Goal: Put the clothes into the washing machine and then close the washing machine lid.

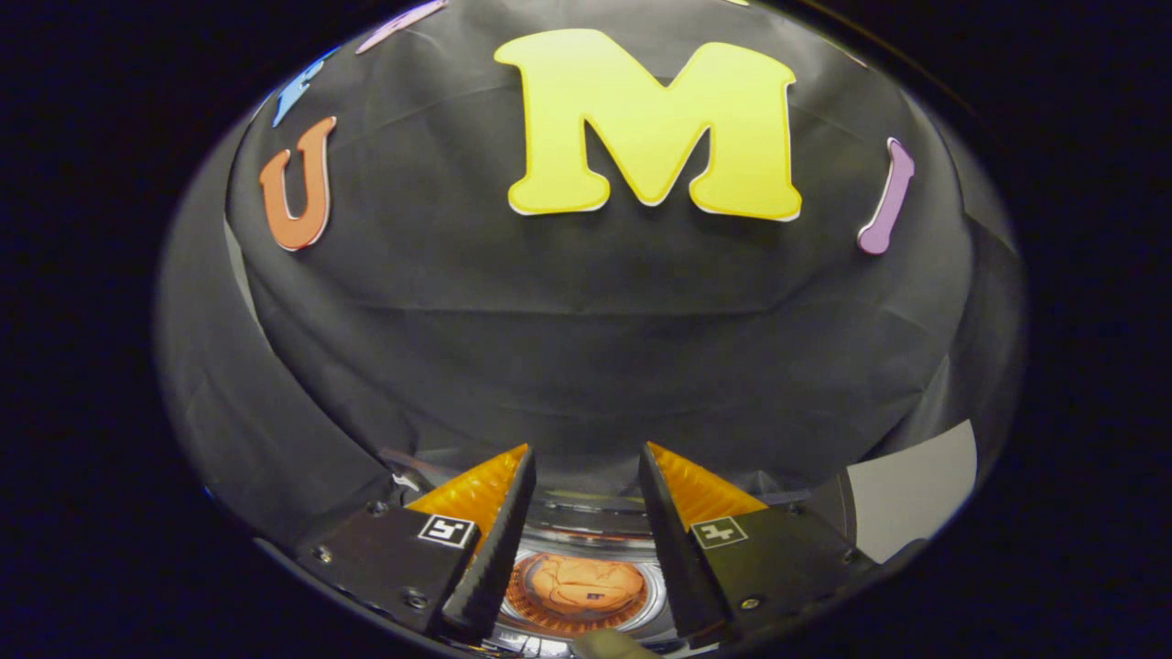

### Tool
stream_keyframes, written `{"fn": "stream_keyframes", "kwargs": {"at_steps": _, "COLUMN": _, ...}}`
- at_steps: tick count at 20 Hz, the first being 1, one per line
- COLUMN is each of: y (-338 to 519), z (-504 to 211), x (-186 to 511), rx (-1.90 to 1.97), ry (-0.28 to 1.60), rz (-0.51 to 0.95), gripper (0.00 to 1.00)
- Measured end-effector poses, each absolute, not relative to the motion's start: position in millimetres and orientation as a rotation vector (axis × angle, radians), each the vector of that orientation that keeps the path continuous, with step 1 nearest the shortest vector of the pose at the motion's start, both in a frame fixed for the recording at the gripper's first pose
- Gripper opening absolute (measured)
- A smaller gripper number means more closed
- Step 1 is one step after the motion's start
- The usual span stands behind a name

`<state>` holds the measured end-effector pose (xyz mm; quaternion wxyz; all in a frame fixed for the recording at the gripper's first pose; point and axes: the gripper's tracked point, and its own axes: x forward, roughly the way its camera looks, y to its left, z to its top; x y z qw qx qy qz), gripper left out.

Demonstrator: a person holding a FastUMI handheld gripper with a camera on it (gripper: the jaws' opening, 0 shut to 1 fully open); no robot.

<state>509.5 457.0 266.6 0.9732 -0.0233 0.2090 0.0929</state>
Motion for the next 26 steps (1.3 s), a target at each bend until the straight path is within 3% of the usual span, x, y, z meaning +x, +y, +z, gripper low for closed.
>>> {"fn": "stream_keyframes", "kwargs": {"at_steps": 13, "y": 459, "z": 211, "x": 552, "rx": 0.000, "ry": 0.598, "rz": 0.157, "gripper": 0.72}}
{"fn": "stream_keyframes", "kwargs": {"at_steps": 26, "y": 457, "z": 206, "x": 549, "rx": 0.033, "ry": 0.577, "rz": 0.155, "gripper": 0.73}}
